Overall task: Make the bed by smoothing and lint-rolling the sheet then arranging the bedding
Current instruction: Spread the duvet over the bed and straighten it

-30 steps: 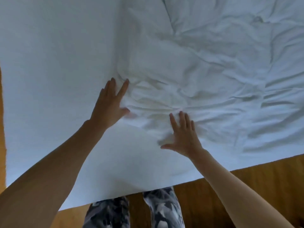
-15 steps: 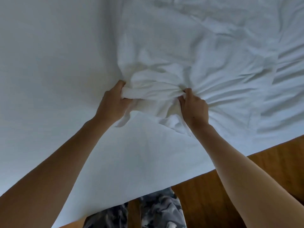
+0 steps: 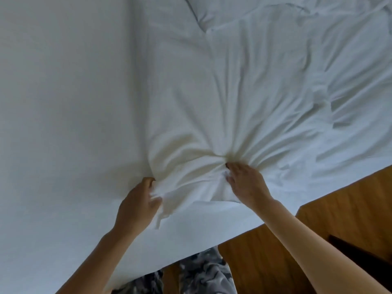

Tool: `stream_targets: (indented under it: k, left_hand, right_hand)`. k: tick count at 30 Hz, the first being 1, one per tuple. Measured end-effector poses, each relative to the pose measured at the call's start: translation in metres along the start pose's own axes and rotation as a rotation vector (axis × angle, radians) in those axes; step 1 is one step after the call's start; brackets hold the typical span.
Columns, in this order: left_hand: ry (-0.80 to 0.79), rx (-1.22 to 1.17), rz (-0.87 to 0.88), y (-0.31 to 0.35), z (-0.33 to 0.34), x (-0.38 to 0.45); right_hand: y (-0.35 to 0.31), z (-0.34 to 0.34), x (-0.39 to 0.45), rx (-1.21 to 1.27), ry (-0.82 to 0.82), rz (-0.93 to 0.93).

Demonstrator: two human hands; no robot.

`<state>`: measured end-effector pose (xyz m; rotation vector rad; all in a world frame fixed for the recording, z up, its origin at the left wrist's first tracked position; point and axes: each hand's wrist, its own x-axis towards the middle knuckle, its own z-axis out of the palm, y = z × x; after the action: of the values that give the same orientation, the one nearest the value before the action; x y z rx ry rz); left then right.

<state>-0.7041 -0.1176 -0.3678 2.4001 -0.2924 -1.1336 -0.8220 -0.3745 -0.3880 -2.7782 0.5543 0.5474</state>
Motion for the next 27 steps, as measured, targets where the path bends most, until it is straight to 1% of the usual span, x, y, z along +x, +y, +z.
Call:
stream_targets:
  k: [1,2,3,5,6,8,11,12,14,15,17,19,21,23,26,27]
  left_hand:
    - [-0.002,0.004,-0.004,-0.003,-0.005,0.006]
    - [0.008,-0.019,-0.001,-0.003,-0.011,0.01]
    - [0.034,-0.08,-0.001,-0.001,-0.018,0.016]
    - [0.144,-0.252,-0.045,0.01,-0.03,0.033]
    - [0.197,-0.307,-0.066,0.02,-0.035,0.044]
    - [0.261,-0.343,-0.052,0.047,-0.041,0.075]
    - [0.3,-0.311,0.017,0.095,-0.044,0.125]
    - [0.33,-0.336,0.012,0.107,-0.043,0.141]
    - [0.427,-0.473,-0.051,0.125,-0.04,0.167]
    - [0.486,-0.521,-0.091,0.128,-0.037,0.177]
    - [0.581,-0.444,-0.158,0.128,-0.032,0.19]
    - [0.64,-0.393,-0.178,0.126,-0.029,0.199]
    - [0.618,-0.468,-0.119,0.123,-0.028,0.205]
    - [0.591,-0.514,-0.026,0.119,-0.026,0.21]
    - [0.574,-0.514,0.032,0.114,-0.023,0.207]
    - [0.567,-0.518,0.045,0.113,-0.022,0.204]
  right_hand:
    - [-0.002,0.006,-0.001,0.0,-0.002,0.007]
    - [-0.003,0.007,-0.001,0.024,0.046,0.012]
    - [-0.002,0.005,0.001,0.058,0.141,0.011]
    - [0.003,-0.002,0.01,0.082,0.368,-0.01]
    - [0.006,-0.007,0.018,0.069,0.431,-0.038]
    - [0.012,-0.018,0.043,-0.005,0.441,-0.123]
    - [0.017,-0.031,0.094,-0.122,0.329,-0.166]
    - [0.016,-0.034,0.111,-0.159,0.296,-0.155]
    - [0.01,-0.033,0.141,-0.186,0.236,-0.099]
    - [0.005,-0.031,0.153,-0.175,0.24,-0.062]
    - [-0.003,-0.022,0.174,-0.12,0.351,0.001]
    - [-0.006,-0.019,0.191,-0.072,0.481,0.042]
    - [-0.002,-0.023,0.204,-0.057,0.566,0.03]
    - [0.002,-0.024,0.215,-0.1,0.627,-0.023]
    - [0.0,-0.03,0.22,-0.204,0.646,-0.086]
    - [-0.003,-0.035,0.218,-0.211,0.593,-0.074]
